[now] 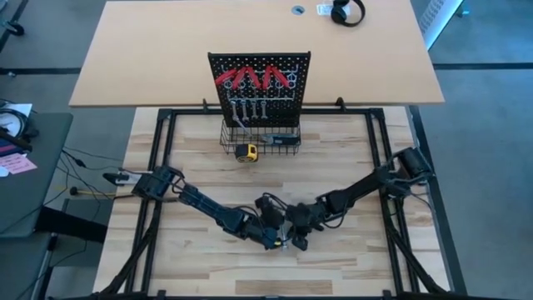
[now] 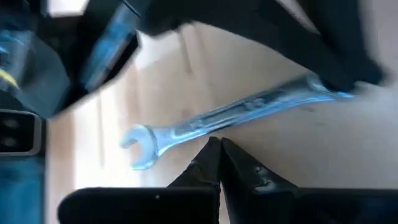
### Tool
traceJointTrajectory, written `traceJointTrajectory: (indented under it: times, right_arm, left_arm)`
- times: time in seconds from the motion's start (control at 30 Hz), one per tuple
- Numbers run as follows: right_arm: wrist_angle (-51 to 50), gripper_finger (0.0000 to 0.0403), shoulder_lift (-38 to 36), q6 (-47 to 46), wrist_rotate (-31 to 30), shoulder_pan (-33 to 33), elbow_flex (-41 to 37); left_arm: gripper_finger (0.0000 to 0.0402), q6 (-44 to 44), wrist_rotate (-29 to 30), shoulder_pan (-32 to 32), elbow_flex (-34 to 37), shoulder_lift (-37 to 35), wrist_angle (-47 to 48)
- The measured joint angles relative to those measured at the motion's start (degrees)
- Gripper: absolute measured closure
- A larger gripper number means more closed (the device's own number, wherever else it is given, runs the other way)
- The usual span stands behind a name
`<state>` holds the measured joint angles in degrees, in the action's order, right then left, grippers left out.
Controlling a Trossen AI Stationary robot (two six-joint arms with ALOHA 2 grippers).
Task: Hang tools onto peg board
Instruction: Hang the wrench into the pegboard
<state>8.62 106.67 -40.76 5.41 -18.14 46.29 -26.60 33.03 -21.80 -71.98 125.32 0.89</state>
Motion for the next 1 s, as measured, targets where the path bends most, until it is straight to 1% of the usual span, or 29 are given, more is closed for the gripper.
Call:
traceJointTrajectory:
  times: [0.1, 0.23, 0.33, 0.43, 0.57, 0.63, 0.7, 0.8, 0.87, 0.93, 1.0]
  right_arm:
    - [-2.21, 0.0380, -2.87, 0.83, -2.05, -0.45, -0.15]
    - [-1.95, 0.0349, -4.33, 2.14, -3.63, -2.78, -0.25]
    - [3.34, 0.0333, -4.25, 3.68, -5.60, -5.97, -0.23]
    - [10.84, 0.0328, -3.96, 5.01, -7.70, -8.86, -0.08]
    - [14.74, 0.0332, -3.98, 5.56, -13.76, -10.86, 0.09]
    - [13.57, 0.0338, -3.83, 6.36, -14.74, -11.02, 1.11]
    - [12.42, 0.0347, -1.77, 6.64, -15.05, -10.77, 2.98]
    - [9.64, 0.0363, 2.52, 8.17, -13.71, -10.34, 6.89]
    - [5.42, 0.0379, 5.09, 9.02, -13.12, -10.17, 10.29]
    - [-1.55, 0.0393, 6.54, 9.29, -13.13, -10.00, 12.94]
    - [-6.72, 0.0395, 7.30, 9.24, -13.21, -9.97, 14.80]
  left_arm:
    - [0.0401, -2.58, -0.13, 0.40, -0.08, -0.20, 2.68]
    - [0.0401, -4.08, -0.16, 0.50, -0.10, -0.24, 3.66]
    - [0.0401, -4.54, -0.63, 0.54, -0.12, -0.26, 3.85]
    - [0.0402, -4.56, -0.97, 0.67, -0.14, -0.28, 3.85]
    - [0.0401, -4.56, -1.33, 0.98, -0.14, -0.30, 3.84]
    - [0.0401, -4.58, -1.42, 1.05, -0.14, -0.30, 3.82]
    - [0.0402, -4.46, -1.39, 1.05, -0.14, -0.30, 3.82]
    - [0.0402, -4.56, -1.45, 1.11, -0.14, -0.30, 3.78]
    - [0.0402, -4.35, -1.45, 1.13, -0.14, -0.30, 3.78]
    - [0.0402, -4.13, -1.39, 1.12, -0.14, -0.30, 3.86]
    - [0.0401, -3.53, -1.12, 0.82, -0.14, -0.30, 3.78]
